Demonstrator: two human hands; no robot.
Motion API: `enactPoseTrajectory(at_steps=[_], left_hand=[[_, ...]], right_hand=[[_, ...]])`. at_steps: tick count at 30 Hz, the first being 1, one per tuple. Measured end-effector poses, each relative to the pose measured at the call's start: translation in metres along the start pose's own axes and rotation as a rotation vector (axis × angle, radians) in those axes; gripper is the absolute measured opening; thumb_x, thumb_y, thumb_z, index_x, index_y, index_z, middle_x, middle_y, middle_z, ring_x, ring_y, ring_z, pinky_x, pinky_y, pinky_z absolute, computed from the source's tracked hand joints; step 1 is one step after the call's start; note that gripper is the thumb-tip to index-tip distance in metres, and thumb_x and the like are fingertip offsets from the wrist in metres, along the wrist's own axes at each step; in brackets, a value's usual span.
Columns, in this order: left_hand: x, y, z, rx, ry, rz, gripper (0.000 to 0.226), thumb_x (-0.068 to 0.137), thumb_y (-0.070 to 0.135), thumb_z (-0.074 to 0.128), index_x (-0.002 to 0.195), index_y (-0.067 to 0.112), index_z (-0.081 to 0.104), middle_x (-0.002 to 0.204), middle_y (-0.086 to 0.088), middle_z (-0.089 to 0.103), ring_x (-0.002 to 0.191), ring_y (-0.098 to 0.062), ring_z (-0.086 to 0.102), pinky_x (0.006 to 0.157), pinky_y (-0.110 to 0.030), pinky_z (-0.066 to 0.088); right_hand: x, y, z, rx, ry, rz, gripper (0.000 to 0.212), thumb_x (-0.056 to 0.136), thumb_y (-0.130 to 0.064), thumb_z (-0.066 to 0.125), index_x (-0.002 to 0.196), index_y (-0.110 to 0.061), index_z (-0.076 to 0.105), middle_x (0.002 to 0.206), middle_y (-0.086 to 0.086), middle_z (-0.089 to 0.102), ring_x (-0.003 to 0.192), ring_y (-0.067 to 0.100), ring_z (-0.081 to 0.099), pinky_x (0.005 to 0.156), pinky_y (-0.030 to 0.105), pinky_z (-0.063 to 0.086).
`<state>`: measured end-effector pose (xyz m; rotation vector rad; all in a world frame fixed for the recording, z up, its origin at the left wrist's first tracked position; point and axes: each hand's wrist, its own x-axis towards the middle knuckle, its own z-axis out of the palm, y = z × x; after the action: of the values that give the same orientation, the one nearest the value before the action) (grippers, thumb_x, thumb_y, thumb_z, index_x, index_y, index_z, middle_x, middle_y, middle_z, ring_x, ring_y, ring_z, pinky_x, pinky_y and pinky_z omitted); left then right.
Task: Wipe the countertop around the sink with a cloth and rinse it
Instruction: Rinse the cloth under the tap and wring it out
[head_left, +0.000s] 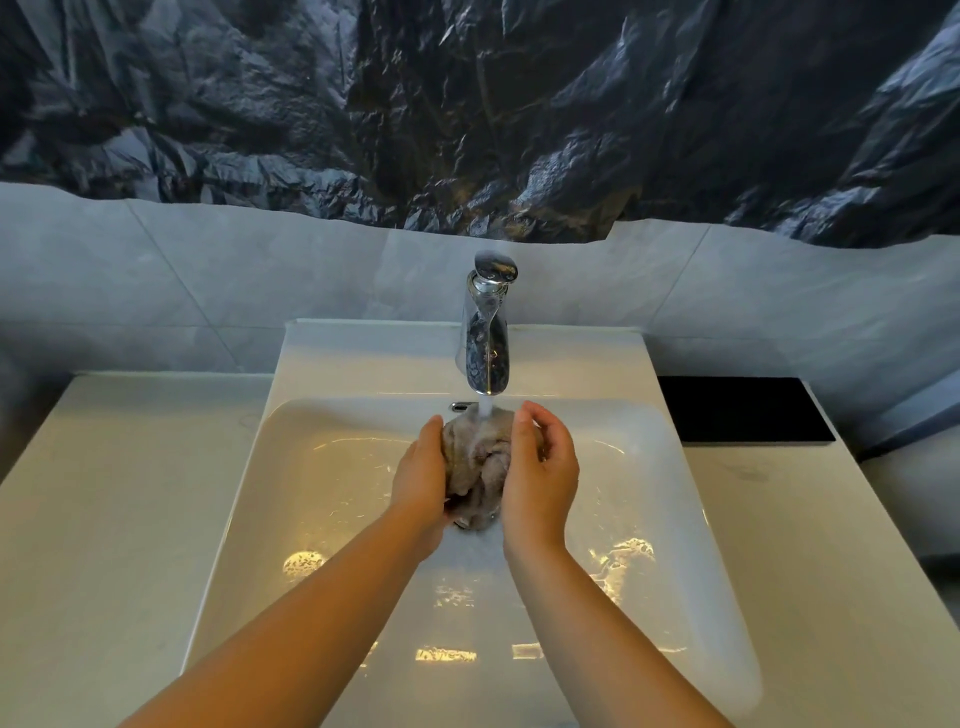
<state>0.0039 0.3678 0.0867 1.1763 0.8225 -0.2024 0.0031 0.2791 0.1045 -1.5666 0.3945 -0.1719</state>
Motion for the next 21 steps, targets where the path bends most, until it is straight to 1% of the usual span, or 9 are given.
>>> enactPoseTrajectory(at_steps=[1,3,5,8,10,13,15,18,21], left_hand=[[0.001,-0.002,0.001,0.009,-0.006,0.029,0.048,0.09,0.057,0.038,0.105,0.021,0.065,0.097,-0.009,0.072,0.091,-0.027,0.068,0.083,-0.05,0.055],[-0.002,-0.002,0.006,0.107,0.06,0.117,0.048,0.089,0.057,0.036,0.101,0.02,0.063,0.095,-0.011,0.07,0.087,-0.026,0.068,0.08,-0.047,0.057],[-0.005,0.0,0.013,0.228,0.115,0.227,0.046,0.095,0.051,0.032,0.094,0.017,0.063,0.088,-0.012,0.068,0.082,-0.025,0.067,0.074,-0.041,0.057],[-0.007,0.001,0.019,0.316,0.143,0.314,0.05,0.099,0.044,0.031,0.081,0.012,0.064,0.077,-0.013,0.067,0.074,-0.025,0.065,0.069,-0.039,0.055],[-0.004,0.0,0.02,0.316,0.151,0.311,0.048,0.099,0.042,0.033,0.073,0.013,0.062,0.069,-0.011,0.065,0.065,-0.024,0.062,0.061,-0.036,0.052],[-0.001,0.001,0.021,0.368,0.148,0.282,0.046,0.098,0.037,0.035,0.066,0.012,0.058,0.058,-0.006,0.057,0.053,-0.018,0.054,0.052,-0.028,0.044],[0.001,0.003,0.02,0.403,0.136,0.264,0.045,0.097,0.037,0.035,0.07,0.011,0.06,0.063,-0.006,0.059,0.061,-0.02,0.057,0.059,-0.031,0.049],[0.005,0.007,0.008,0.408,0.166,0.227,0.042,0.094,0.045,0.038,0.081,0.016,0.065,0.078,-0.008,0.066,0.078,-0.025,0.064,0.077,-0.04,0.054],[0.004,0.011,-0.015,0.48,0.216,0.25,0.045,0.092,0.052,0.041,0.083,0.015,0.064,0.079,-0.01,0.066,0.076,-0.026,0.065,0.075,-0.042,0.056]], right_hand=[[0.0,0.001,0.0,-0.064,-0.033,-0.025,0.022,0.096,-0.034,0.05,0.113,-0.025,0.063,0.111,-0.008,0.061,0.101,0.006,0.057,0.078,0.016,0.05],[-0.002,0.007,0.0,-0.172,-0.135,-0.053,0.021,0.096,-0.038,0.048,0.107,-0.029,0.063,0.109,-0.005,0.062,0.098,0.007,0.059,0.08,0.025,0.055],[-0.008,0.014,0.003,-0.185,-0.233,-0.01,0.017,0.096,-0.04,0.047,0.099,-0.032,0.062,0.096,-0.007,0.066,0.087,0.008,0.064,0.076,0.03,0.058],[-0.007,0.015,0.005,-0.179,-0.238,0.025,0.024,0.097,-0.039,0.046,0.085,-0.024,0.06,0.075,-0.005,0.067,0.068,0.007,0.066,0.059,0.023,0.053],[0.0,0.012,0.006,-0.19,-0.221,0.03,0.031,0.098,-0.036,0.046,0.075,-0.019,0.06,0.069,-0.001,0.066,0.064,0.009,0.065,0.057,0.023,0.049],[0.01,0.012,0.008,-0.253,-0.242,0.075,0.037,0.099,-0.034,0.042,0.069,-0.02,0.058,0.074,0.005,0.066,0.073,0.018,0.065,0.065,0.031,0.051],[0.016,0.016,0.009,-0.298,-0.285,0.142,0.038,0.098,-0.037,0.039,0.072,-0.019,0.06,0.079,0.007,0.067,0.078,0.022,0.065,0.071,0.035,0.052],[0.026,0.021,-0.002,-0.317,-0.283,0.217,0.031,0.097,-0.036,0.043,0.091,-0.015,0.065,0.089,0.004,0.066,0.086,0.02,0.064,0.073,0.032,0.052],[0.036,0.02,-0.027,-0.342,-0.299,0.122,0.015,0.094,-0.022,0.053,0.101,-0.017,0.065,0.099,-0.003,0.064,0.1,0.017,0.06,0.077,0.022,0.049]])
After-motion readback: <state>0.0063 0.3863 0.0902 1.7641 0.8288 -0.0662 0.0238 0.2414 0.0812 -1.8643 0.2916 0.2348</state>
